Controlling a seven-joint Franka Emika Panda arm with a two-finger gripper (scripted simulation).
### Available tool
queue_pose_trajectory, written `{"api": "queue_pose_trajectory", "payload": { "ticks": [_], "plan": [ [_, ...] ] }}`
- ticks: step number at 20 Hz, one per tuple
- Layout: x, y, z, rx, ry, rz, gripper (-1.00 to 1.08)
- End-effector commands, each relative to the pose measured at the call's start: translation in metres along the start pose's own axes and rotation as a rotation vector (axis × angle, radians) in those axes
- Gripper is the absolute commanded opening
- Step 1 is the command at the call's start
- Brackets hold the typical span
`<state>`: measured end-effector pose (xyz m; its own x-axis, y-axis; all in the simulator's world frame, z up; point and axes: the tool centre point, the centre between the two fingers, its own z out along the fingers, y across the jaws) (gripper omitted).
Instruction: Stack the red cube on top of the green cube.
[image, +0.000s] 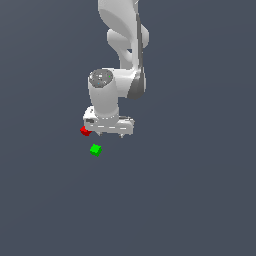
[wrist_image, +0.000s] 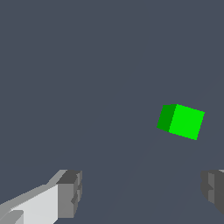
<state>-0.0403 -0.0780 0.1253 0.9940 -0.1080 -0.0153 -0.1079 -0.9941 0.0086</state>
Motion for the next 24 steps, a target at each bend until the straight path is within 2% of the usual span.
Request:
{"api": "queue_pose_trajectory", "payload": {
  "ticks": [1,7,12,17,24],
  "plan": [
    [-0.014,0.037,0.011,0.001,0.003,0.06,1.0],
    [-0.052,0.115,0.037,0.004,0.009,0.193,1.0],
    [-0.076,0.156,0.052,0.007,0.013,0.264,1.0],
    [-0.087,0.172,0.058,0.009,0.014,0.293,1.0],
    [-0.086,0.172,0.059,0.01,0.013,0.293,1.0]
  ]
}}
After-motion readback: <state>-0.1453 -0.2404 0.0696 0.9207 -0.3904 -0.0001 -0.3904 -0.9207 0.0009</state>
